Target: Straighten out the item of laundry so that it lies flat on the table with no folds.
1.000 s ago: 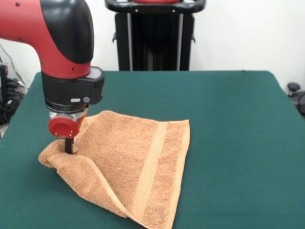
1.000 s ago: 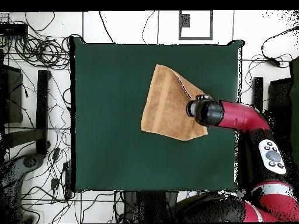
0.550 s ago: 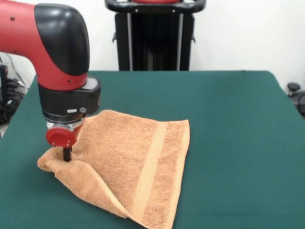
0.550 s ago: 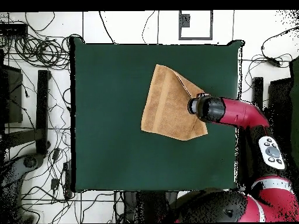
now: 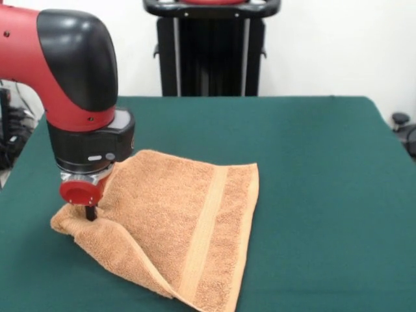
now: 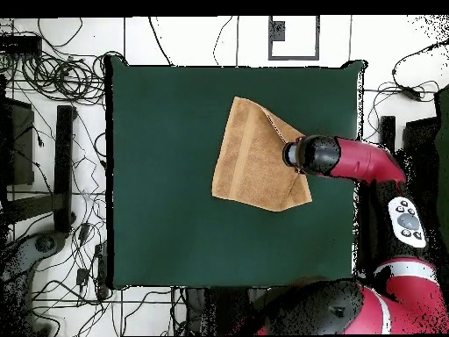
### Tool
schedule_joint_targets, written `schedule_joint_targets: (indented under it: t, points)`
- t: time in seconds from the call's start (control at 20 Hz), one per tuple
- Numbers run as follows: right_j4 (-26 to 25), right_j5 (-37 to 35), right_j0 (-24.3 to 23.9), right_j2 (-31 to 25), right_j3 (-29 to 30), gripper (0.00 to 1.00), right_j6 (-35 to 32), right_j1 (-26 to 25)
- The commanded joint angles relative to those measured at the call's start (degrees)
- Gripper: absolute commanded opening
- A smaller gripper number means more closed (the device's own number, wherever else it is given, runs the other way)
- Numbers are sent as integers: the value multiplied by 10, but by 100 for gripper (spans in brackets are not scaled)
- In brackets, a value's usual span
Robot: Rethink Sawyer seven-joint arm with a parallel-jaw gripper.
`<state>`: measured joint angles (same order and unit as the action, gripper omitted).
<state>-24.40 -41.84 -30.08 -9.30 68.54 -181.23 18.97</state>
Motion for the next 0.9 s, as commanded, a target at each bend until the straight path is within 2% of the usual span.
schedule_joint_targets:
  t: [0.05, 0.75, 0.9]
  points:
    - [0, -49, 28, -63, -17, 0, 143, -55]
    - [12, -105, 41, -66, -43, 0, 122, -50]
    - [28, -142, 43, -72, -52, 0, 118, -49]
